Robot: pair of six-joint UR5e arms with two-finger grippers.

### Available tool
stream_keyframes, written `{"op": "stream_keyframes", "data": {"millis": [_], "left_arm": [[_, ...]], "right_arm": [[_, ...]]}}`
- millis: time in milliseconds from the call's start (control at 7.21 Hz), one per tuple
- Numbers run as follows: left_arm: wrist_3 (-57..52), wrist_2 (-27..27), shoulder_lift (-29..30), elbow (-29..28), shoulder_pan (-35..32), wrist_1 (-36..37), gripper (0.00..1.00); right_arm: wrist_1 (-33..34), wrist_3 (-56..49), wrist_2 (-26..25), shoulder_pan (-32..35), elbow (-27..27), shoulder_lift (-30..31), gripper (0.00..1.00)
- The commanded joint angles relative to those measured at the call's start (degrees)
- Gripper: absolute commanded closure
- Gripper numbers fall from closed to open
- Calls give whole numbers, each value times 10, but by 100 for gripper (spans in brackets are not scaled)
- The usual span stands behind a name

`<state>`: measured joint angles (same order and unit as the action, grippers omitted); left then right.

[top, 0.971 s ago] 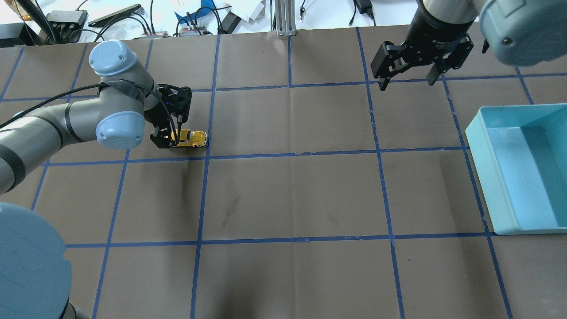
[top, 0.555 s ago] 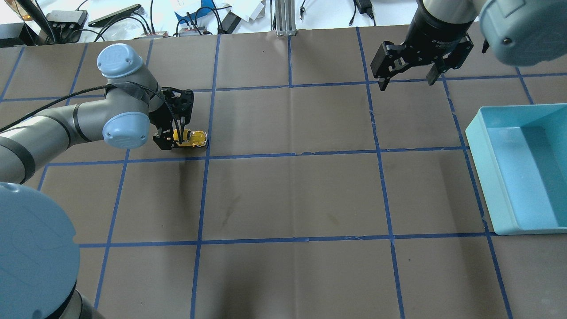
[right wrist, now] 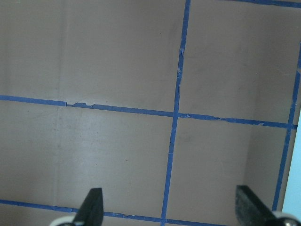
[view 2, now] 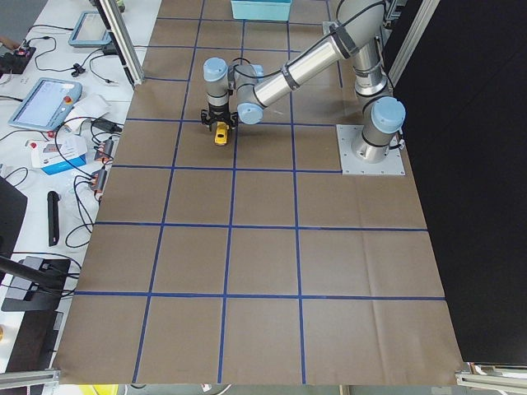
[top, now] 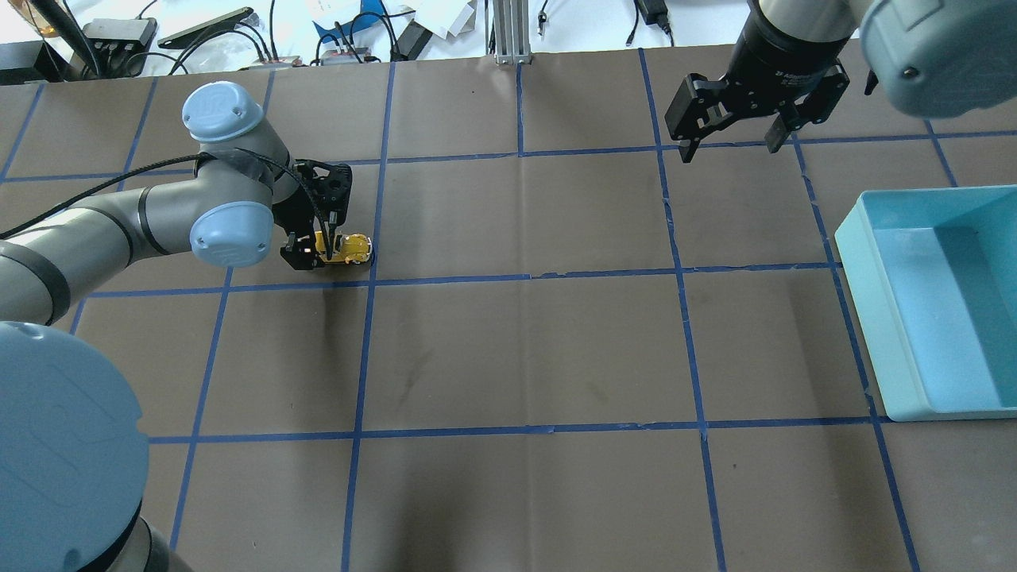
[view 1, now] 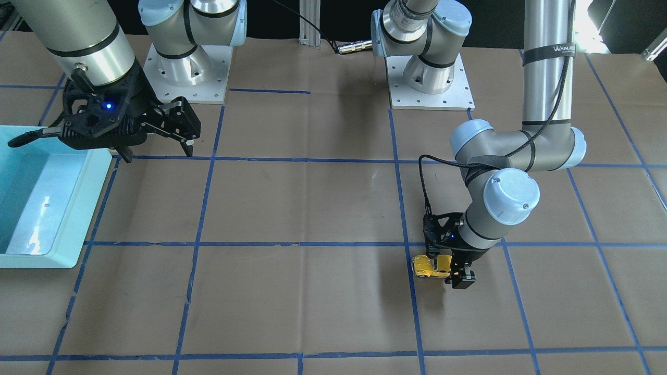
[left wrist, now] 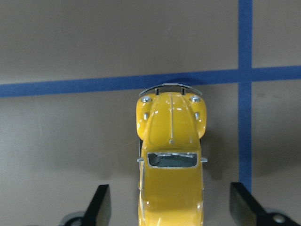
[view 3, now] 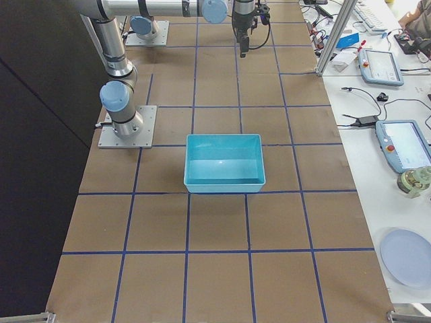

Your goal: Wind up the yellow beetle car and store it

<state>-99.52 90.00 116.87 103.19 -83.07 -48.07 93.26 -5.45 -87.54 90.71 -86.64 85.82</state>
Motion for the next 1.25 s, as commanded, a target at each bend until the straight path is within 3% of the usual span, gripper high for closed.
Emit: {"op": "stream_keyframes", "data": {"millis": [0,139,416,555,694,1110], "left_arm": [[-1,0,-1,0,-1,0,27],[-2,-1,-3,1,-1,0,35],[-4,0,-6,0,-1,3,79],[-3,1,-7,0,-1,1,90],[-1,0,-10,-3,-2,-1,98],[1,-6,-24,-4,-3,-29,100]], "right_arm": [[0,0,0,0,0,0,0],[0,0,0,1,0,0,0],[-2,-1,0,0,0,0,0],[-2,0,0,0,0,0,0],[-2,-1,0,0,0,0,0],[-3,0,0,0,-1,0,0]]}}
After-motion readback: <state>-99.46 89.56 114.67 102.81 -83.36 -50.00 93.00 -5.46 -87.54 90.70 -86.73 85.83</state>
